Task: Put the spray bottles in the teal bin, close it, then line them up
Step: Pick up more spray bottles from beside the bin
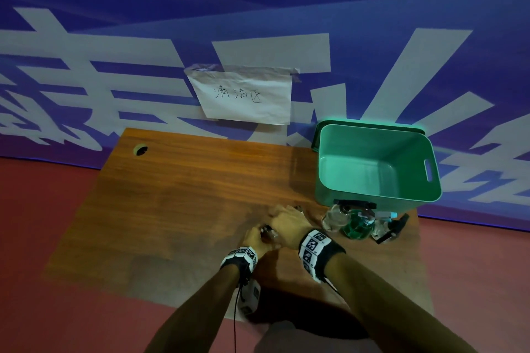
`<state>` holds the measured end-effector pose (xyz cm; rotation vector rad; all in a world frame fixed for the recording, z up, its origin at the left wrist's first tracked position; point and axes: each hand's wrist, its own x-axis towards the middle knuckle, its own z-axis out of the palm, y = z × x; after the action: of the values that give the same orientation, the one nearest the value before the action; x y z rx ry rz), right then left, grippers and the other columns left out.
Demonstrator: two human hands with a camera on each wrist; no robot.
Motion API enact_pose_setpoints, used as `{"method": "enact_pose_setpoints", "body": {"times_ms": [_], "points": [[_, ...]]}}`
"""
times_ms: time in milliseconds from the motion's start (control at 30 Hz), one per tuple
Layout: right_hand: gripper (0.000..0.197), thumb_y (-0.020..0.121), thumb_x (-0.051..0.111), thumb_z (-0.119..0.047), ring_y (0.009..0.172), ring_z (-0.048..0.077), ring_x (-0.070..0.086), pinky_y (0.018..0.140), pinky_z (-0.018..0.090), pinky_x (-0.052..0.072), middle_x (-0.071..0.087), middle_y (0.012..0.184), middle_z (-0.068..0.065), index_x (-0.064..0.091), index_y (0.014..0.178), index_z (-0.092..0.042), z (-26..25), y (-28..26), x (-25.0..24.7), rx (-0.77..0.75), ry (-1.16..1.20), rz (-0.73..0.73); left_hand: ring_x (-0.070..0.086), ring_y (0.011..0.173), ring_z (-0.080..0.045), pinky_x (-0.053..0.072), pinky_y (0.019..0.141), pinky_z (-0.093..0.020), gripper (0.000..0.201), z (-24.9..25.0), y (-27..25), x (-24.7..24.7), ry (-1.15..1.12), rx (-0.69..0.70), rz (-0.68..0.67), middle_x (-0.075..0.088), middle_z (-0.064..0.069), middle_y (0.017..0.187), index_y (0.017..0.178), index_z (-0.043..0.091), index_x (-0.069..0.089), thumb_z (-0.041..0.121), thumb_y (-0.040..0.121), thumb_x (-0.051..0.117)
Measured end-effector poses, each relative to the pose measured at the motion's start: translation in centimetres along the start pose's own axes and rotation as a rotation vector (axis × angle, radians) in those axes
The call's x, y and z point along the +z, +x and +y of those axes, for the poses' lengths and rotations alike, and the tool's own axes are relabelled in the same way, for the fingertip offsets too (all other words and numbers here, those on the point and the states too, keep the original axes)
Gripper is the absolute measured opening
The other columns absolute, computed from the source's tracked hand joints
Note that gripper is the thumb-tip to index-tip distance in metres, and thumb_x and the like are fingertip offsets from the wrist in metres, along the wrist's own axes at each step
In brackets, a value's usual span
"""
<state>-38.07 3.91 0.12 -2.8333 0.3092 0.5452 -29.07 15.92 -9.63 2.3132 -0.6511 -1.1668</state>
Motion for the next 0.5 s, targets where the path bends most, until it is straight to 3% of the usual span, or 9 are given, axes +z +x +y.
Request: {"method": "enact_pose_setpoints", "body": {"times_ms": [67,167,300,400,500], "points": [[0.022,0.091,0.067,-0.031,0.12,0.025,0.056,0.096,0.039,0.044,0.068,0.116,0.005,0.071,0.107,-0.016,-0.7,0.6,0.0,0.083,-0.106,-0.162,0.068,0.098,-0.016,0.055,0.085,-0.033,0.06,0.4,-0.1,0.3,0.004,-0.015,-0.002,0.068,0.008,0.099,0.112,0.017,0.066,0.031,0.061,0.093],[0.018,0.094,0.064,-0.019,0.109,0.027,0.067,0.083,0.037,0.051,0.071,0.116,0.006,0.071,0.11,-0.014,-1.3,1.4,-0.2,0.124,-0.156,-0.314,0.07,0.095,-0.02,0.057,0.08,-0.034,0.044,1.1,-0.5,0.3,0.037,-0.035,-0.023,0.068,0.005,0.091,0.104,0.014,0.072,0.031,0.068,0.09],[0.02,0.091,0.068,-0.021,0.11,0.025,0.066,0.083,0.031,0.048,0.07,0.116,0.004,0.072,0.11,-0.015,-2.2,2.5,-0.4,0.09,-0.182,-0.332,0.066,0.098,-0.022,0.05,0.077,-0.029,0.046,0.9,-1.0,-0.3,-0.004,-0.065,-0.03,0.068,-0.004,0.1,0.109,0.005,0.069,0.027,0.073,0.088],[0.016,0.093,0.063,-0.021,0.105,0.025,0.068,0.088,0.036,0.054,0.072,0.109,0.004,0.074,0.103,-0.016,-2.4,3.1,-0.6,0.051,-0.16,-0.31,0.068,0.094,-0.02,0.058,0.08,-0.035,0.059,0.3,-0.9,-0.8,-0.03,-0.095,0.008,0.069,0.003,0.099,0.106,0.014,0.067,0.042,0.06,0.092],[0.017,0.09,0.061,-0.013,0.1,0.027,0.07,0.084,0.039,0.058,0.074,0.104,0.005,0.075,0.099,-0.014,-2.1,3.4,-1.2,0.061,-0.121,-0.272,0.07,0.089,-0.015,0.06,0.079,-0.036,0.065,-1.3,0.8,-0.7,-0.012,-0.077,0.023,0.074,0.008,0.099,0.108,0.026,0.069,0.052,0.051,0.089]]}}
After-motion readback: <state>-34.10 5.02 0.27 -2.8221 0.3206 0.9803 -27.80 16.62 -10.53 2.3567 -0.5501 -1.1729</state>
